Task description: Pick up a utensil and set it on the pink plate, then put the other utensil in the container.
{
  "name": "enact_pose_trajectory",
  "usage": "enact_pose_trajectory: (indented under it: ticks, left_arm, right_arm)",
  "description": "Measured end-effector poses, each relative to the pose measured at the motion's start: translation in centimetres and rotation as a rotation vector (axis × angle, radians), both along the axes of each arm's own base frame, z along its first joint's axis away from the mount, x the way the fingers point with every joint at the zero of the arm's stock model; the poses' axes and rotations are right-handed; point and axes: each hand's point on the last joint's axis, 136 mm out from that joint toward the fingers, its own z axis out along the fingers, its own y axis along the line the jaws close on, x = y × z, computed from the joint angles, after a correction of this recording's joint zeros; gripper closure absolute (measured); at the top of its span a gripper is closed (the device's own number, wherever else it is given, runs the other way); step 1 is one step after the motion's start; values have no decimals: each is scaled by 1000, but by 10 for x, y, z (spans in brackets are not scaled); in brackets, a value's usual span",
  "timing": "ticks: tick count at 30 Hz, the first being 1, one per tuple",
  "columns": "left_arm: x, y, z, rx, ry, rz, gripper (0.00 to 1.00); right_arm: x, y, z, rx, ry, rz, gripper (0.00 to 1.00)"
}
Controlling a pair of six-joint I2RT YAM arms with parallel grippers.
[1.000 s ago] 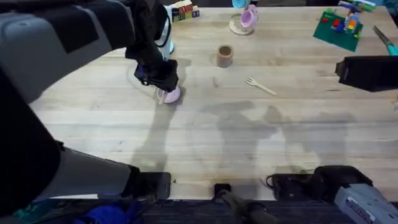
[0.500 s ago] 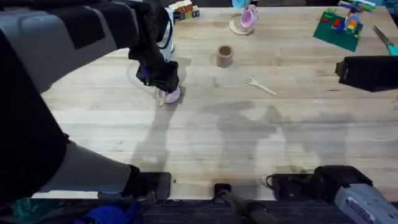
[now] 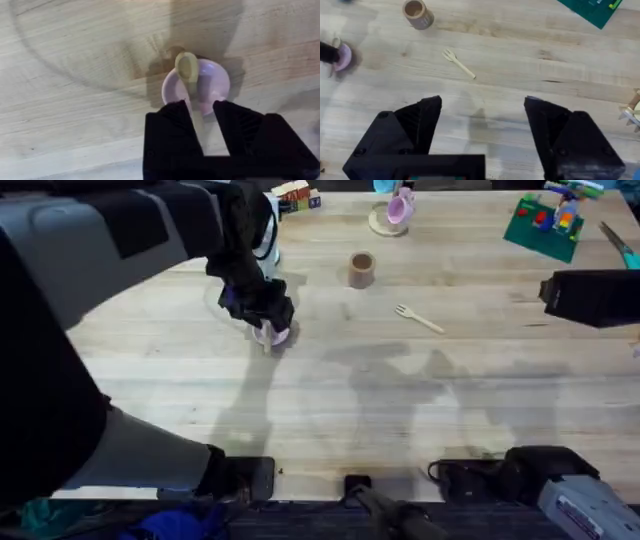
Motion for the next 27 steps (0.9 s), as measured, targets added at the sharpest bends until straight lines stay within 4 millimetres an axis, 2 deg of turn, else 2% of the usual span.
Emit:
enact_pose_trajectory:
  ticks: [9,11,12,13,18,20,27]
  left_arm:
    - [2,0,0,-2,-8,0,655]
    - [2,0,2,-3,-16,0,626]
    - [2,-1,5,-5,-24,-1,581]
    - [3,-1,18,-15,-66,1,346]
    - [5,-4,47,-37,-165,-7,55]
    - [2,-9,55,-43,-188,-30,9]
    - [-12,-44,67,-51,-230,-234,8]
  right_arm:
    - [0,0,0,0,0,0,5]
    - [0,0,0,0,0,0,5]
    - [0,0,0,0,0,0,5]
    - [0,0,0,0,0,0,5]
    - [0,0,0,0,0,0,5]
    - [0,0,0,0,0,0,6]
    - [0,0,0,0,0,0,5]
